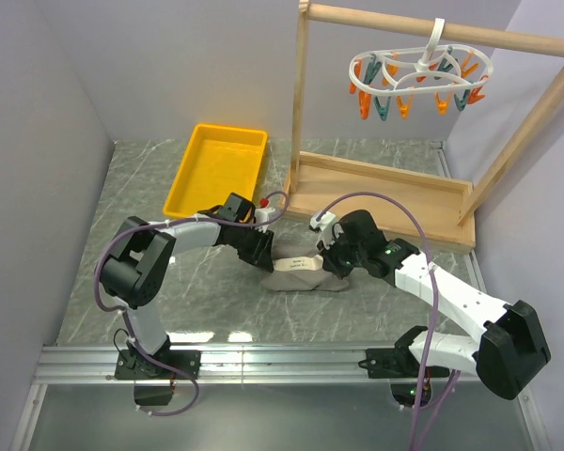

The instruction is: Clip the underwear to the hanger

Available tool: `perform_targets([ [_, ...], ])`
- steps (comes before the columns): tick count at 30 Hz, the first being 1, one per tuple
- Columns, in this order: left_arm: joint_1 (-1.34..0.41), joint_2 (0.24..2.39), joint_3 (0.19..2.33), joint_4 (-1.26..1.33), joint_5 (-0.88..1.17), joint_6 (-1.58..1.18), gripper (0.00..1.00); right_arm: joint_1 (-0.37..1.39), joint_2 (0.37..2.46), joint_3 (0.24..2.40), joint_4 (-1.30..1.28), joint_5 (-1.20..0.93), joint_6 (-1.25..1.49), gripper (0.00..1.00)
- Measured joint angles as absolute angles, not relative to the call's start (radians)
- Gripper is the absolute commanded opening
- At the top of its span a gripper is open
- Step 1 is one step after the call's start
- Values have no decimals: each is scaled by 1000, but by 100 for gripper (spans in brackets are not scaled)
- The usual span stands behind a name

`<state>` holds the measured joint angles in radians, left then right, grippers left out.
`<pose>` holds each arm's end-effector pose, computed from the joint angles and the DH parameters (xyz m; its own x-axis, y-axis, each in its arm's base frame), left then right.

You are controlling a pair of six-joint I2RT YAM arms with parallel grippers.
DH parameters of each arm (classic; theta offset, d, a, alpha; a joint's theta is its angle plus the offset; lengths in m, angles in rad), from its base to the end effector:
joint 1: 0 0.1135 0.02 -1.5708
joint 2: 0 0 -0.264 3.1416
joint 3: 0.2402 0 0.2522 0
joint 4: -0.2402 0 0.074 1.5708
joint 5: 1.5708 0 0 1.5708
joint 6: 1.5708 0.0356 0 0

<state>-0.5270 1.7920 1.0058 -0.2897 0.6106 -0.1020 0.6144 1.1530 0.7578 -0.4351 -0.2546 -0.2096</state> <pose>0.2857 -0.1899 0.1493 -0.8226 0.3821 -0.4211 0.5666 0.6133 -0.5503 0.1870 0.1429 0.2358 -0.4450 -0.5603 -0.6986 -0.8070 0.5891 0.0415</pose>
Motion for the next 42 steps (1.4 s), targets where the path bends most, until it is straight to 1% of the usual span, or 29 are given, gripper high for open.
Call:
perform_targets([
  [5,-527,1793,1013,-296,593,-102,43,614,1128,748,-435,-255,-211,0],
  [6,-527,1792,1013,-297,592,-102,46,614,1124,745,-435,-255,-211,0],
  [8,-527,1790,1013,-298,586,-103,47,614,1122,744,-435,-255,-211,0],
  [15,-527,1799,1034,-308,574,-121,45,614,1117,731,-435,-263,-211,0],
  [16,-527,1806,1042,-308,569,-123,43,614,1117,729,-435,-263,-211,0],
  [17,-527,1813,1051,-309,563,-126,38,614,1117,728,-435,-264,-211,0],
  [19,-527,1822,1062,-309,551,-130,29,614,1114,727,-435,-267,-211,0],
  [20,-527,1826,1065,-309,547,-130,22,614,1113,727,-435,-268,-211,0],
  [22,-528,1833,1066,-309,539,-131,17,614,1111,727,-435,-272,-211,0],
  [23,-528,1836,1067,-310,535,-132,11,614,1110,727,-434,-274,-210,0],
  [25,-530,1837,1069,-315,533,-134,6,614,1110,727,-435,-275,-210,0],
  [26,-532,1837,1074,-323,533,-132,0,614,1110,727,-435,-275,-210,0],
  [30,-535,1824,1095,-355,530,-117,0,613,1107,735,-451,-274,-214,0],
  [33,-535,1769,1105,-392,519,-96,0,612,1097,771,-491,-271,-235,0],
  [36,-534,1650,1134,-439,487,-70,0,609,1089,835,-537,-263,-271,0],
  [42,-534,1398,1235,-480,428,-10,0,595,1063,1044,-646,-230,-357,0],
])
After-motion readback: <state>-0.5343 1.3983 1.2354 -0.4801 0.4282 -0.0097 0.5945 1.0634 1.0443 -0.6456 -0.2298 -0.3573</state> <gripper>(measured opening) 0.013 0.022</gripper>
